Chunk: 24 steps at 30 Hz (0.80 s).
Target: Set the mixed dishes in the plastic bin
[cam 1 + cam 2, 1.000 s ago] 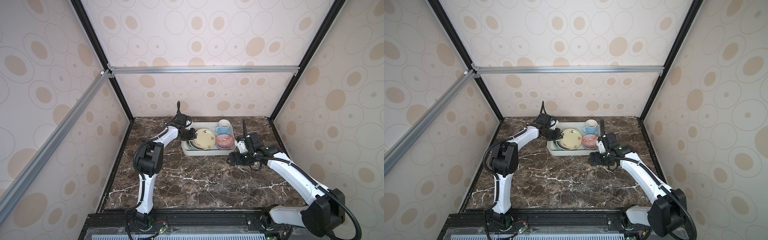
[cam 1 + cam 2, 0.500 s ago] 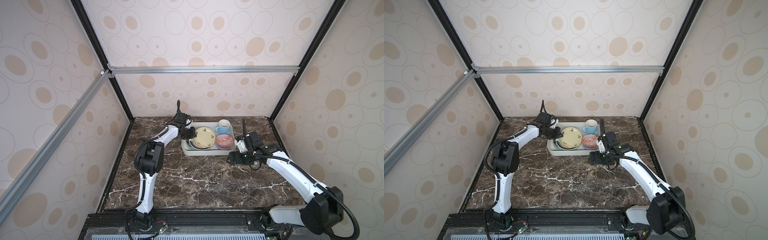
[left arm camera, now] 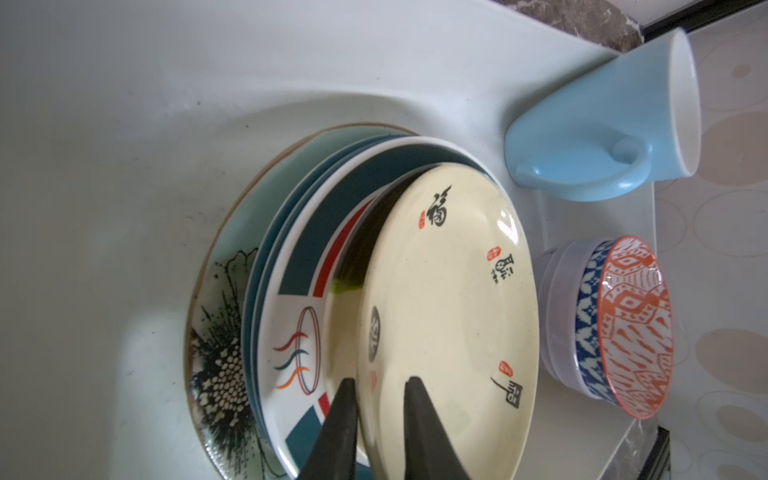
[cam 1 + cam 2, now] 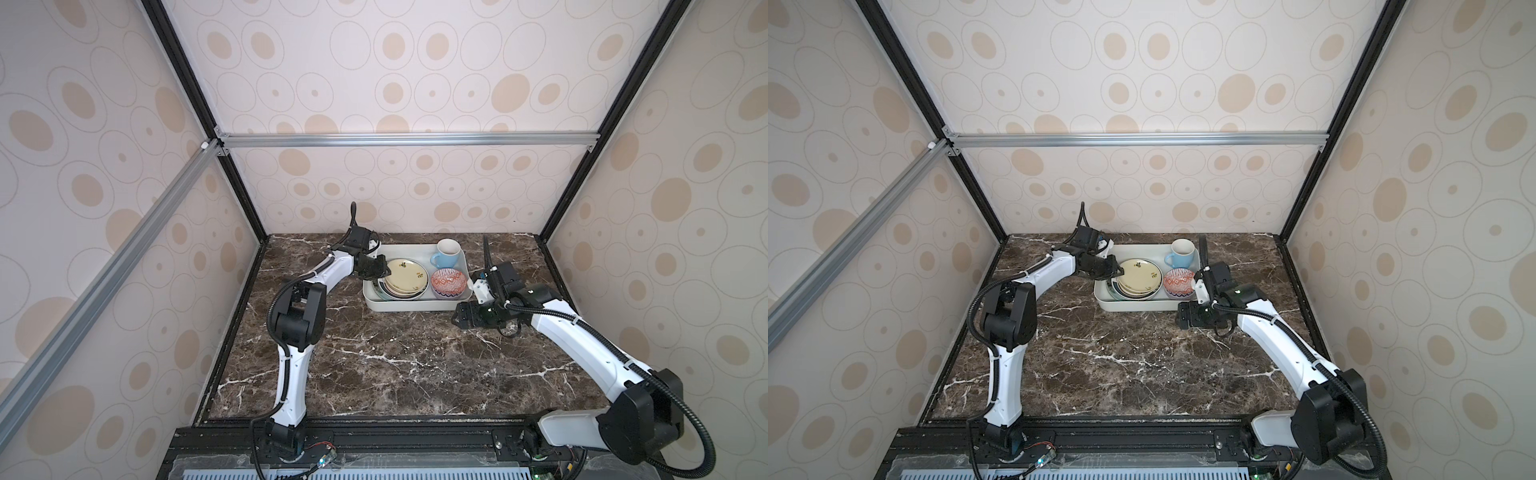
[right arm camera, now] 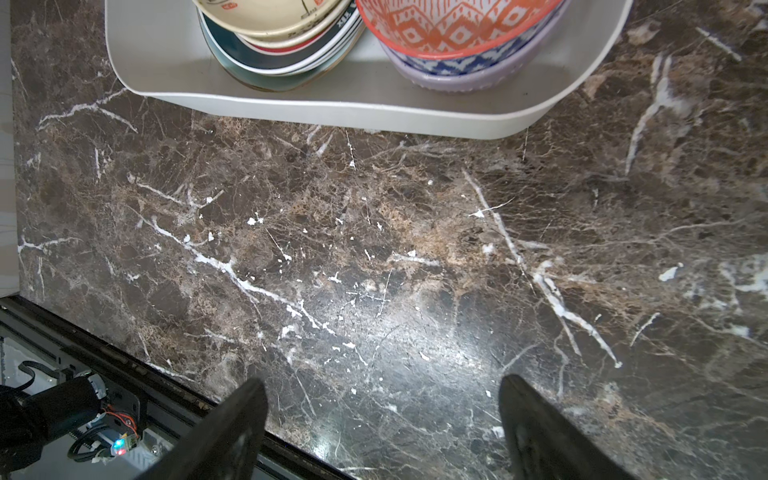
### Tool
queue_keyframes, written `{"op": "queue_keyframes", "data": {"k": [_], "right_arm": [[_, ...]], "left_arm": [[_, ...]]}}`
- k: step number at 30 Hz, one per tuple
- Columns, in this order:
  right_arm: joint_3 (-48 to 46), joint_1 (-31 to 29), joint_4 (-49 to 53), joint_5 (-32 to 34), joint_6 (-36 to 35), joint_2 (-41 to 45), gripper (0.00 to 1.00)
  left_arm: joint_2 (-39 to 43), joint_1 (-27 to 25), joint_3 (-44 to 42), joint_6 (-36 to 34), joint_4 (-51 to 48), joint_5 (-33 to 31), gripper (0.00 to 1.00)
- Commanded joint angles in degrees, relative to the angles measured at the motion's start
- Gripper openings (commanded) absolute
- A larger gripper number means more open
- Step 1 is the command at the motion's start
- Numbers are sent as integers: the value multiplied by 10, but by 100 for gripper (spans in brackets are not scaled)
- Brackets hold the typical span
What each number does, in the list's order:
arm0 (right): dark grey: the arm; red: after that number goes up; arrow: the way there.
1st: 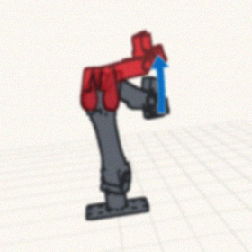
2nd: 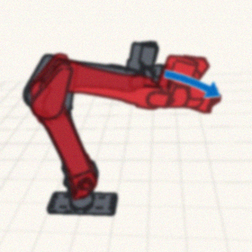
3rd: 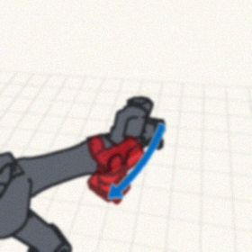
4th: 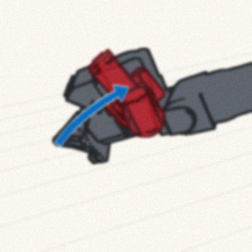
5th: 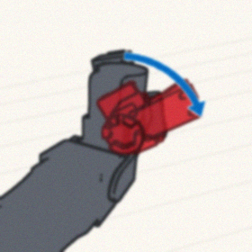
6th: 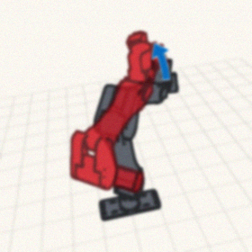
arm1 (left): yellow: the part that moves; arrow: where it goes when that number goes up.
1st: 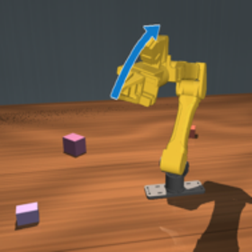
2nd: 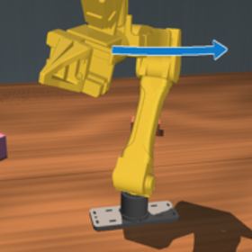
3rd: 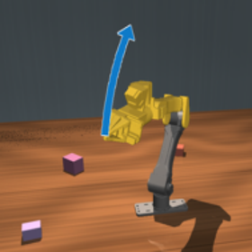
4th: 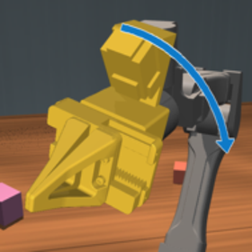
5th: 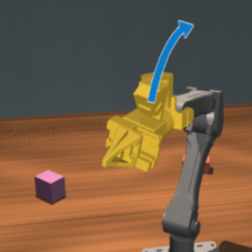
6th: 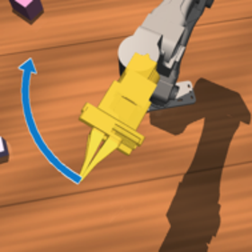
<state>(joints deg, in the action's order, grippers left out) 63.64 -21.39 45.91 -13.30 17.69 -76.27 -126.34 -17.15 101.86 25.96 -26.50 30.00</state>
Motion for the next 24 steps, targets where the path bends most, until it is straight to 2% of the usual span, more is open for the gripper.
{"op": "queue_keyframes", "data": {"k": [1,9,10,12,19,24], "right_arm": [[14,3,18,-1,2,2,90],[18,3,20,-4,4,1,91],[19,3,20,-4,5,2,90],[22,3,21,-4,5,3,91],[38,3,34,16,-4,15,91],[43,4,34,36,-12,33,92]], "left_arm": [[16,5,-6,-6,9,11,32],[43,6,-13,-12,12,9,66],[50,5,-18,-13,15,8,73],[66,6,-26,-15,21,5,99],[154,5,-70,-38,21,-27,99],[250,10,-132,-61,14,-112,99]]}}
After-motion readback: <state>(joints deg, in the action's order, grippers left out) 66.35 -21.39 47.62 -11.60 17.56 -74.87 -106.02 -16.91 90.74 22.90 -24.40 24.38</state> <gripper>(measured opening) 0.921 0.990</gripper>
